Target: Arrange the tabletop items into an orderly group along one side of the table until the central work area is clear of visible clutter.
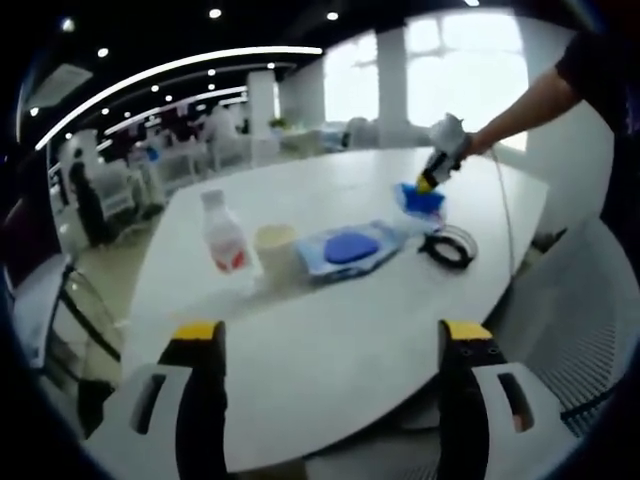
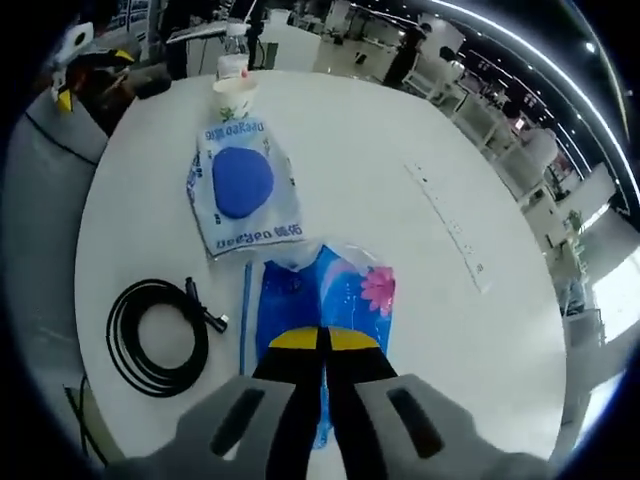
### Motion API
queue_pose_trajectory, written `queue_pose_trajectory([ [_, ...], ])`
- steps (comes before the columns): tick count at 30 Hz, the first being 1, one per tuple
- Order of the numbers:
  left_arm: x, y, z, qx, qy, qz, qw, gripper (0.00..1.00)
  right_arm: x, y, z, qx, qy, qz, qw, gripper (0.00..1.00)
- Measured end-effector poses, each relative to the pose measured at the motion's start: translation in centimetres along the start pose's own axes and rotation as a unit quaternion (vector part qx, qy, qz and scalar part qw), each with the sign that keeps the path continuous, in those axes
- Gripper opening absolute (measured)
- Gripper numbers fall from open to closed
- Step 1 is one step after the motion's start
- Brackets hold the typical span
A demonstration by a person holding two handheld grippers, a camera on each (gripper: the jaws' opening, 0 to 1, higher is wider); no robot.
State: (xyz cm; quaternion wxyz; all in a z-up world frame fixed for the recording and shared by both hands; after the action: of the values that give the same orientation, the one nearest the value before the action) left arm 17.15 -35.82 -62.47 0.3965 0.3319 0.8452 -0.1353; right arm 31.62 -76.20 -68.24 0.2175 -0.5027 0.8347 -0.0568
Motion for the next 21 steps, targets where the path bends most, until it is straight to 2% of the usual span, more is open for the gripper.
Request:
queue_pose_trajectory([
  [6, -0.1, 0.1, -0.1, -0.005, -0.001, 0.002, 1.0000, 0.84, 0.2, 0.4, 0.9, -0.004, 0.016, -0.067, 0.9976, 0.00],
  [9, -0.1, 0.1, -0.1, -0.005, -0.002, 0.001, 1.0000, 0.84, 0.4, 0.7, 1.4, -0.004, 0.030, -0.116, 0.9928, 0.00],
  [11, -0.1, 0.1, -0.1, -0.006, 0.000, 0.001, 1.0000, 0.84, 0.4, 0.9, 1.7, -0.007, 0.032, -0.123, 0.9919, 0.00],
  [13, -0.1, 0.2, -0.1, -0.006, 0.000, 0.001, 1.0000, 0.84, 0.5, 1.1, 1.9, 0.000, 0.042, -0.162, 0.9860, 0.00],
  [21, 0.0, 0.3, 0.0, -0.008, 0.002, 0.001, 1.0000, 0.83, -0.1, 2.2, 2.7, 0.003, 0.054, -0.224, 0.9732, 0.00],
])
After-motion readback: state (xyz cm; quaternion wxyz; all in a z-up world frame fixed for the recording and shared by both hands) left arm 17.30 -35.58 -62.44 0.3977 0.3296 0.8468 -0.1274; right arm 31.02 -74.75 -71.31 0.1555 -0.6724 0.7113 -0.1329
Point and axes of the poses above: the point that each gripper's makers call its tool centre point, and the gripper's own axes: z roughly forward along the fingers, y roughly to its left, x roughly out of its underside, the point moved 2 cm from there along -z, roughly backward along the fingers, and after that the axes turned 11 degrees about y, right-handed, at the moved point
